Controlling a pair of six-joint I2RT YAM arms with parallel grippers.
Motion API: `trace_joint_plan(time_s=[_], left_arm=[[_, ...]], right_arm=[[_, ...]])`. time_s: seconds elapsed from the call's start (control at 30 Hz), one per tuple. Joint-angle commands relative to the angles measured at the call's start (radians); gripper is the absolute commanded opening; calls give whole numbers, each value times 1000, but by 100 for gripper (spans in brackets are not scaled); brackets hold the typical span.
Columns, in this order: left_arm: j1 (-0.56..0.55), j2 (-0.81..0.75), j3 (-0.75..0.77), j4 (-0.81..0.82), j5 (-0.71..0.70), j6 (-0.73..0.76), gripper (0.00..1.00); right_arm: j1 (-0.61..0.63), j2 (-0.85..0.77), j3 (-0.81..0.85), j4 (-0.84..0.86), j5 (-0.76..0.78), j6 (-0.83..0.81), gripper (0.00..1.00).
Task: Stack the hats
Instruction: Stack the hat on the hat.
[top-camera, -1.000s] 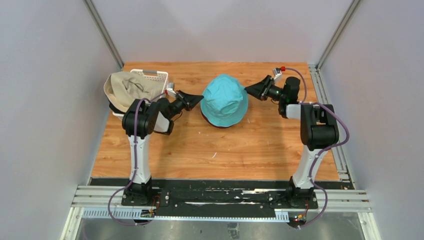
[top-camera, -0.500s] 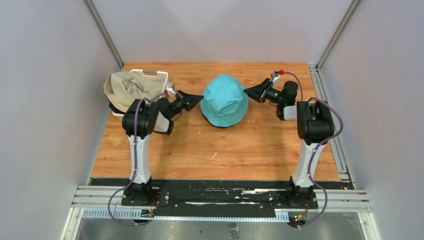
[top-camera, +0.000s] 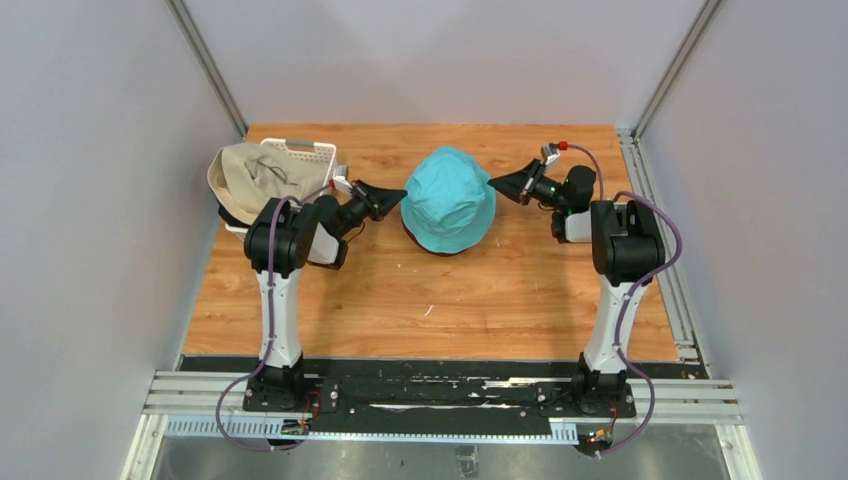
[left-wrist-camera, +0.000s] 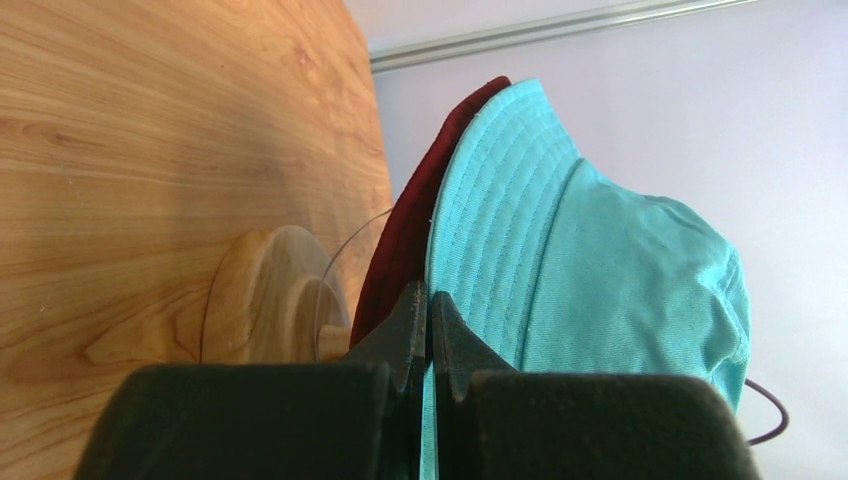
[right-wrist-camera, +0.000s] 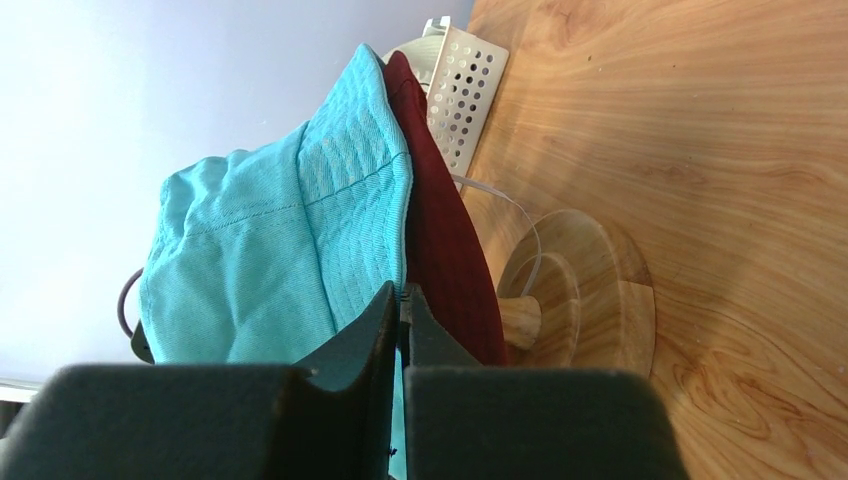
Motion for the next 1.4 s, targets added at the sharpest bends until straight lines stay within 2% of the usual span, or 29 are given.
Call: trace_joint_plan(time_s=[0.0,0.93,1.37], left_arm=[[11,-17,14,-23,-33,4,0],[25,-34,-30,-300,-103,130,0],[33,-35,-40,-390,-121,154,0]], right_arm=[[-24,32,14,74,-5,37,1],[-46,160,50,70,8,39,1],[-57,170,32,2,22,-14,1]])
